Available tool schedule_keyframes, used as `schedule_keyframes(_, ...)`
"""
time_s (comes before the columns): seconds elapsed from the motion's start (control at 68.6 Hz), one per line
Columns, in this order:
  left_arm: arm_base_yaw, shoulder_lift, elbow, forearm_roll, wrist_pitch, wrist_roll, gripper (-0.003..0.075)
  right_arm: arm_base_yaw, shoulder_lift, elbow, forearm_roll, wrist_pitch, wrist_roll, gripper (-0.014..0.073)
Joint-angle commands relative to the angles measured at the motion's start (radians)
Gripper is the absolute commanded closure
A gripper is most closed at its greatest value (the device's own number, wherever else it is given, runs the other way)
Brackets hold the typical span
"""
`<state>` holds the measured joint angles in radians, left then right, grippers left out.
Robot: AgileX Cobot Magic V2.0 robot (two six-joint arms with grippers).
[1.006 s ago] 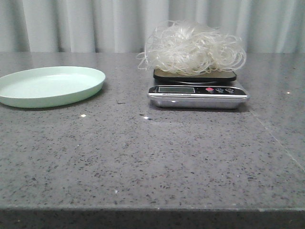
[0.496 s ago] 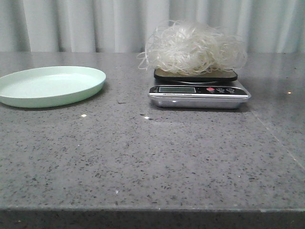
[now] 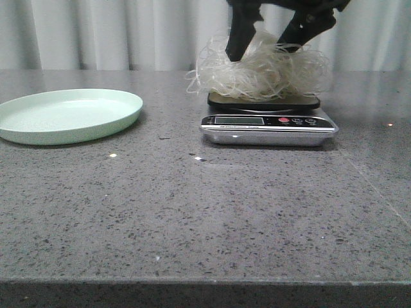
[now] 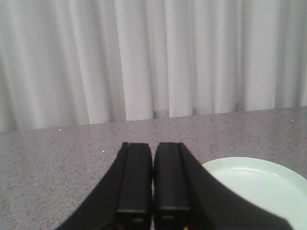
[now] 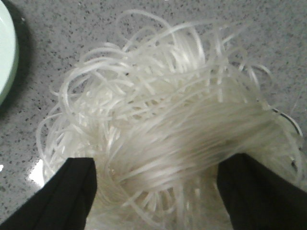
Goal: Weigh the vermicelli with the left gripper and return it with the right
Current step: 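Lower the right gripper onto the vermicelli on the scale and grasp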
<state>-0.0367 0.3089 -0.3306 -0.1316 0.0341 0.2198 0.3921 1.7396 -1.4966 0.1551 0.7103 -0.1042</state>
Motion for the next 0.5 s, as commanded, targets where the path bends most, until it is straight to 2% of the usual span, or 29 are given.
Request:
schedule_keyframes(0.0,0.000,0.007,-0.027,-0.006,-0.086,-0.011,0.0584,0.002,-0.008,-0.036,-0.002,-0.009,0.000,-0.0025)
schedule_keyframes(0.16,0.000,0.007,-0.027,-0.006,-0.086,-0.011,0.0584,0.002,0.012,-0.036,-0.002,0.005,0.000,-0.0022)
schedule_keyframes(0.219,0.000,0.007,-0.027,-0.006,-0.086,-0.011,0.0584,0.002,0.012,-0.036,-0.002,0.004,0.000,0.0008)
schedule_keyframes(0.306,0.000,0.007,-0.027,-0.006,-0.086,-0.011,0.0584,0.002,0.012,-0.036,-0.002,0.004,0.000,0.0124)
schedule_keyframes(0.321,0.000,0.007,-0.027,-0.006,-0.086,-0.011,0.0584,0.002,0.012,-0.036,-0.002,0.006,0.000,0.0172)
schedule_keyframes(0.335,0.000,0.007,-0.027,-0.006,-0.086,-0.011,0.0584,0.002,0.012,-0.036,-0.002,0.006,0.000,0.0172)
schedule_keyframes(0.35,0.000,0.007,-0.027,-0.006,-0.086,-0.011,0.0584,0.002,0.012,-0.036,-0.002,0.007,0.000,0.0222)
schedule_keyframes(0.364,0.000,0.007,-0.027,-0.006,-0.086,-0.011,0.0584,0.002,0.012,-0.036,-0.002,0.007,0.000,0.0222)
schedule_keyframes(0.408,0.000,0.007,-0.027,-0.006,-0.086,-0.011,0.0584,0.002,0.011,-0.036,-0.002,0.008,0.000,0.0319)
schedule_keyframes(0.481,0.000,0.007,-0.027,-0.006,-0.086,-0.011,0.0584,0.002,0.010,-0.037,-0.002,0.008,0.000,0.0403)
